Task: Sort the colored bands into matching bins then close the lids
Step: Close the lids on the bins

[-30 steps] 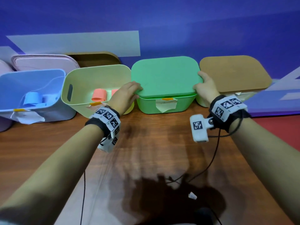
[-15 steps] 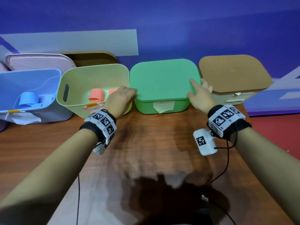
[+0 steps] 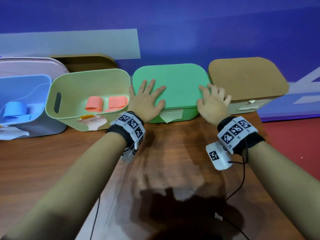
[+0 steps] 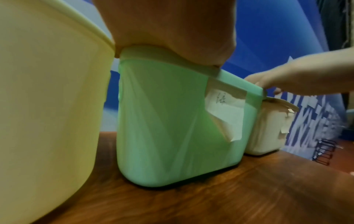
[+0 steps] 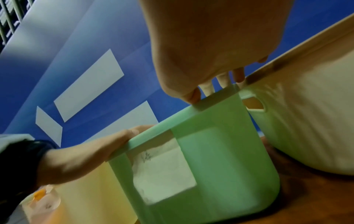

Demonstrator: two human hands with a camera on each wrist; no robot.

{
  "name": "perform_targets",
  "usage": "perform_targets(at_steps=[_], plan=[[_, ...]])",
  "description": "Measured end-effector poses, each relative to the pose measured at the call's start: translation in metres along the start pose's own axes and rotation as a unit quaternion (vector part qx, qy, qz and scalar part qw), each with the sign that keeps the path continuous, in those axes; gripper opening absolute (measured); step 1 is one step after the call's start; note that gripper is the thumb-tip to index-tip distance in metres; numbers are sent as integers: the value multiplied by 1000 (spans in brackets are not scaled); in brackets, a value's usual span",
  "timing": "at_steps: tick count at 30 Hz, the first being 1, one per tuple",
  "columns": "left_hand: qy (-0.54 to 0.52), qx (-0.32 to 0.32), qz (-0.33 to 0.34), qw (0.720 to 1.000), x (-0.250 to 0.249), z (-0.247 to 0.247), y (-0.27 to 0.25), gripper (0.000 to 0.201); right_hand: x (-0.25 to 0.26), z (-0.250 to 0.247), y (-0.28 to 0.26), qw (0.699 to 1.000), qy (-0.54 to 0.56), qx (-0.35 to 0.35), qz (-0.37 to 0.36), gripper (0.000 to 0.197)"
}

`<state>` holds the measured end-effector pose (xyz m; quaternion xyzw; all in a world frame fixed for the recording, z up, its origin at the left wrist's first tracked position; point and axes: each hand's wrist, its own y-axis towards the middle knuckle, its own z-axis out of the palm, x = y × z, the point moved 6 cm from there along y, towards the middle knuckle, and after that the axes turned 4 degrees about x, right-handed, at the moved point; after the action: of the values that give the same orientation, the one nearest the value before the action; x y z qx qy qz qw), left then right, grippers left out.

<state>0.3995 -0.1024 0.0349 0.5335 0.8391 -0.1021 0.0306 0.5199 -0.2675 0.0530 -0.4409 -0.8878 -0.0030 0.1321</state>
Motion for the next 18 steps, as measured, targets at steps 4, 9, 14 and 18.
perform_targets(at_steps=[4, 9, 14, 18], plan=[[-3, -3, 0, 1000, 3, 1, 2, 54, 6, -35, 29, 993, 78, -87, -18, 49], [-5, -8, -3, 1000, 2, 2, 2, 64, 28, -21, 59, 996, 48, -48, -59, 55], [-2, -8, 4, 1000, 2, 1, 2, 65, 22, 18, 64, 996, -57, 54, -50, 65], [-9, 0, 8, 1000, 2, 0, 3, 65, 22, 17, 67, 996, -52, 51, -47, 65]])
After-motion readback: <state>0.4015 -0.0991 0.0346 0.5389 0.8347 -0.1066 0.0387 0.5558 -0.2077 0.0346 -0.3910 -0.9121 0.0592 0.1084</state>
